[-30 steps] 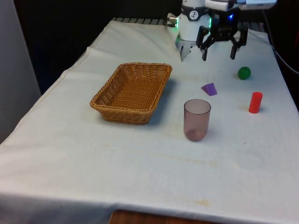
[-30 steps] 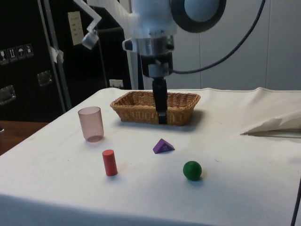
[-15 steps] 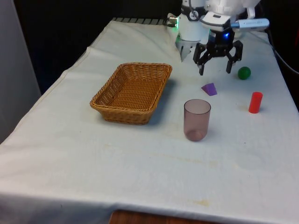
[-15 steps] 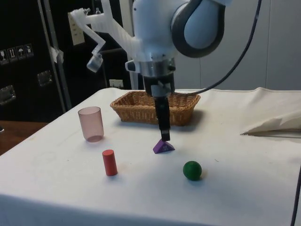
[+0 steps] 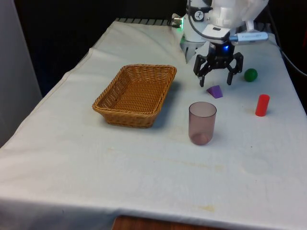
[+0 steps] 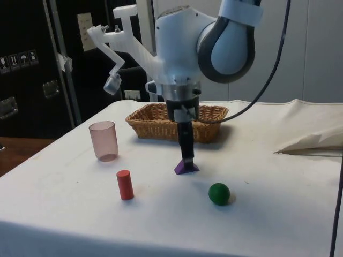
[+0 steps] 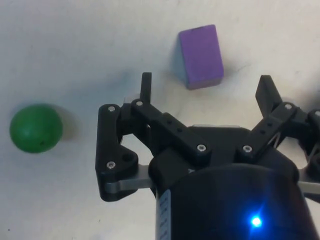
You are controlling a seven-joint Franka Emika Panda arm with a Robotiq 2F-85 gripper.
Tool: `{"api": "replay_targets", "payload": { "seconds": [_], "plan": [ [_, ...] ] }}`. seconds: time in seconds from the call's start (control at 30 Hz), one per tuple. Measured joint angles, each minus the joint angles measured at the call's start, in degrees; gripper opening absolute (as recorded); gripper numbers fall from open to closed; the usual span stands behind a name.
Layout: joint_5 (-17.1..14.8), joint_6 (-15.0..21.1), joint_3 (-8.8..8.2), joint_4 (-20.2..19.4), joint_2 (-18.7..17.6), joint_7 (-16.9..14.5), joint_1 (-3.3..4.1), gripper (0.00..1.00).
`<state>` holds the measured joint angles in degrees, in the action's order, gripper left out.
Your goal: Pick up the triangular block and place it into the basket.
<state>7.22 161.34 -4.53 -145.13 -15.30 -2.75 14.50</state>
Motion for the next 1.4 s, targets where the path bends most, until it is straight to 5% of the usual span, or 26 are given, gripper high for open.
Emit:
{"api": "replay_targets", "payload": {
  "seconds": [0.23,0.67,0.97,1.4],
  "plan": [
    [0.0,0.74,-0.63,0.29,-1.09,-0.29,0.0,0.99],
    [0.0,0.92,-0.86,0.34,-1.32,-0.29,0.0,0.33],
    [-0.06,0.74,-0.86,0.46,-0.52,-0.23,0.0,0.34],
    [-0.06,-6.07,-0.86,0.29,6.99,-0.17,0.0,0.34]
  ]
}}
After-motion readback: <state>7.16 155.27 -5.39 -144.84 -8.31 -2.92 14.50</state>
